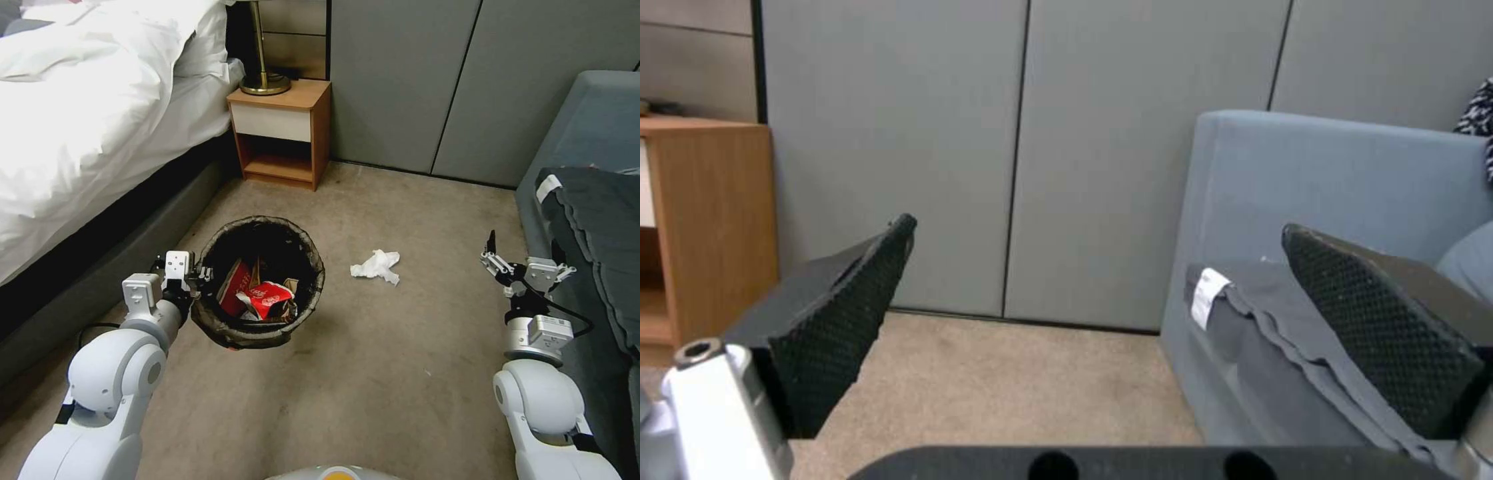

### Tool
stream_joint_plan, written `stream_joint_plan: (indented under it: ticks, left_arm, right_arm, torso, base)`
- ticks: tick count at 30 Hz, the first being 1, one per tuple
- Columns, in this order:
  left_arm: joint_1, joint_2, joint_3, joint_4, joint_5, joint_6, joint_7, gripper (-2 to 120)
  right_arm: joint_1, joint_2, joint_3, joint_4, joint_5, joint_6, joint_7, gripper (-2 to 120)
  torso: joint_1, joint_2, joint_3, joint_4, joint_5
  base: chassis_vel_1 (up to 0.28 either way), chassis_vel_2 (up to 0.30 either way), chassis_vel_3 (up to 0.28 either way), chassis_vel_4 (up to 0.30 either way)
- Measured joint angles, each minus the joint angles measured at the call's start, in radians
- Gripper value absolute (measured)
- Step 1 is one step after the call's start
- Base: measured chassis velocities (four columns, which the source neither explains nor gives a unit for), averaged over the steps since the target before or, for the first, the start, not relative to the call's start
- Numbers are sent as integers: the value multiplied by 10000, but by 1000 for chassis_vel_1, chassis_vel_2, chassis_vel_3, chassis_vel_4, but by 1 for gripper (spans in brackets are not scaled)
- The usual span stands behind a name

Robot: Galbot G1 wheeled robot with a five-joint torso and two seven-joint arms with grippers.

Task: Pick up the trash bin, then pick up the garbage from the floor and place it into the trash bin.

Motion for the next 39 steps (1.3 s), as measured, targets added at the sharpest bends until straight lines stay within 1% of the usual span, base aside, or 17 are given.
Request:
stream_joint_plan:
  ticks: [39]
  left_arm:
    - [-93,46,-14,136,9,0,22,1]
  right_arm:
    - [44,5,-15,-106,-11,-137,19,100]
  torso:
    - [0,0,0,-1,-1]
  base:
    - [-118,112,112,-110]
